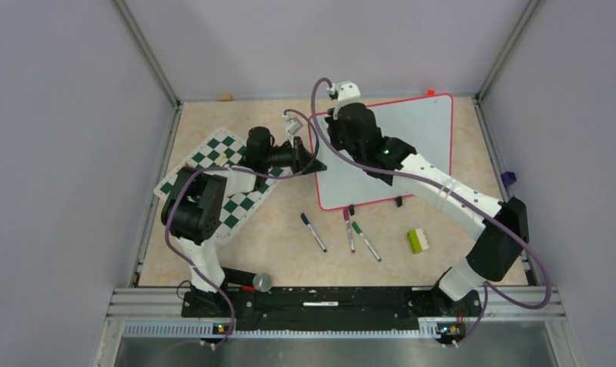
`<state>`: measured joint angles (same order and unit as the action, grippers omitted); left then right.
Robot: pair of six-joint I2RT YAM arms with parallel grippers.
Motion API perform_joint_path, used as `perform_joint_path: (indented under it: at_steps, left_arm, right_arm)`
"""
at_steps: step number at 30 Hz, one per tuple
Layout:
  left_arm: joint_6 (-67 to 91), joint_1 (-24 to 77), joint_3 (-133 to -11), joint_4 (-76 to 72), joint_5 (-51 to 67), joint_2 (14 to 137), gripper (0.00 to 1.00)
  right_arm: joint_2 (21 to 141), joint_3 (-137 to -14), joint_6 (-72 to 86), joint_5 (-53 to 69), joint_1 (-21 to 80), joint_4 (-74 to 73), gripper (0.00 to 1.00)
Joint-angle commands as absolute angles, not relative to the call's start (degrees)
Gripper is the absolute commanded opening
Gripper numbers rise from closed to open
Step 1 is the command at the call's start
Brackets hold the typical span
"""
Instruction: Write a sentence on the whiteboard
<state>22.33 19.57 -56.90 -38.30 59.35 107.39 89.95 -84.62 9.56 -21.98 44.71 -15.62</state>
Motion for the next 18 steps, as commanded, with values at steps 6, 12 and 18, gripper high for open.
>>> perform_joint_path:
  at_steps: [6, 12, 18]
  left_arm:
    - [13.11, 20.43, -55.83, -35.24, 58.47, 109.58, 0.0]
    - [13.01, 20.4, -55.81, -35.33, 58.42, 109.55, 0.0]
    - [13.15, 20.43, -55.88, -35.33, 58.62, 109.66, 0.0]
  right_arm:
    - [85.5, -79.87, 9.97, -23.76, 43.82, -15.29, 0.0]
    - [85.15, -80.38, 10.1, -23.16, 43.69, -15.28, 0.0]
    - [84.26, -83.19, 10.08, -21.63, 43.51, -15.65, 0.0]
